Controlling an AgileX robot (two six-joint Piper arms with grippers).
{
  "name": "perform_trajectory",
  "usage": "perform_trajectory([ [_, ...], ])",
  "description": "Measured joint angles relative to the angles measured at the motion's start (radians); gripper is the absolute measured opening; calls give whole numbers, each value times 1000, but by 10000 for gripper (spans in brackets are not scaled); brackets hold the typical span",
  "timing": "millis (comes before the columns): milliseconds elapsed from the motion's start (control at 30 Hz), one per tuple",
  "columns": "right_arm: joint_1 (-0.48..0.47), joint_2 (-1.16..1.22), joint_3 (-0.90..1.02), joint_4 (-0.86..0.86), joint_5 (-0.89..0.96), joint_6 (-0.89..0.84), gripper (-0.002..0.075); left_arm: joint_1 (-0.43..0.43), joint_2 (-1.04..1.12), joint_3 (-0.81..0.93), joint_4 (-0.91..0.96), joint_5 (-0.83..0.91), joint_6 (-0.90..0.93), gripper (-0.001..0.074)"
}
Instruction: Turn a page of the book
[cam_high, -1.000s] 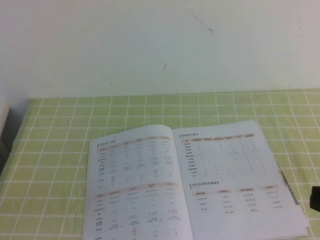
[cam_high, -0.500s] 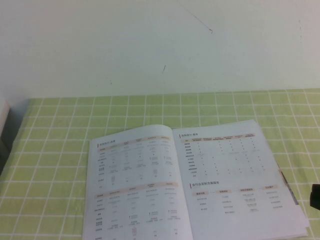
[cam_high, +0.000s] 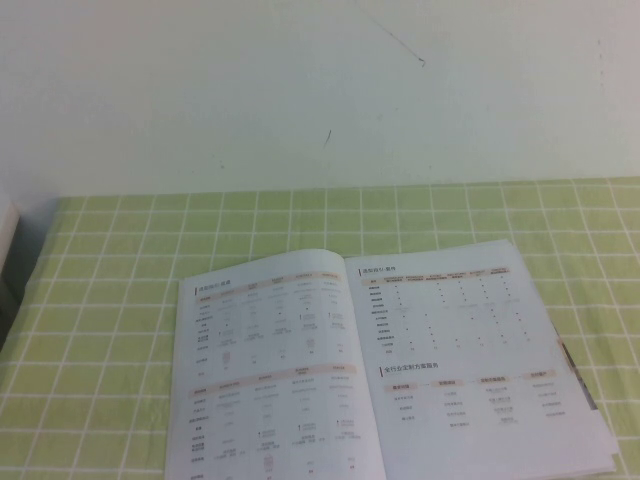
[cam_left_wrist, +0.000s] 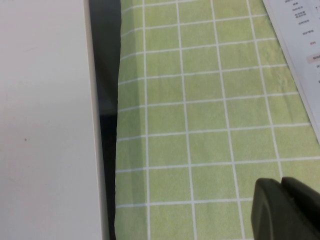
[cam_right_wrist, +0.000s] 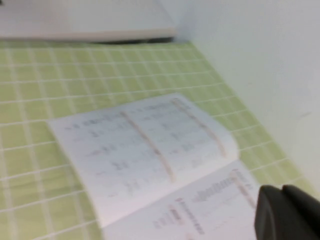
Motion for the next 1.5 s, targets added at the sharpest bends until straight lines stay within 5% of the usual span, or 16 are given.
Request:
perform_trajectory([
  [367,0,-138,105,-129,-425,39,-3,0,0,0,-1,0,0,-4],
  [467,-8,-162,222,-266,-551,219,-3,0,0,0,-1,0,0,-4],
  [600,-73,-259,359,-462,-538,564,-3,0,0,0,-2,0,0,-4],
  [1000,-468,-546,643,-793,-440,981,-3,0,0,0,-5,0,0,-4],
  [1500,-487,-579,664,-854,-342,1126,-3,0,0,0,-5,0,0,-4],
])
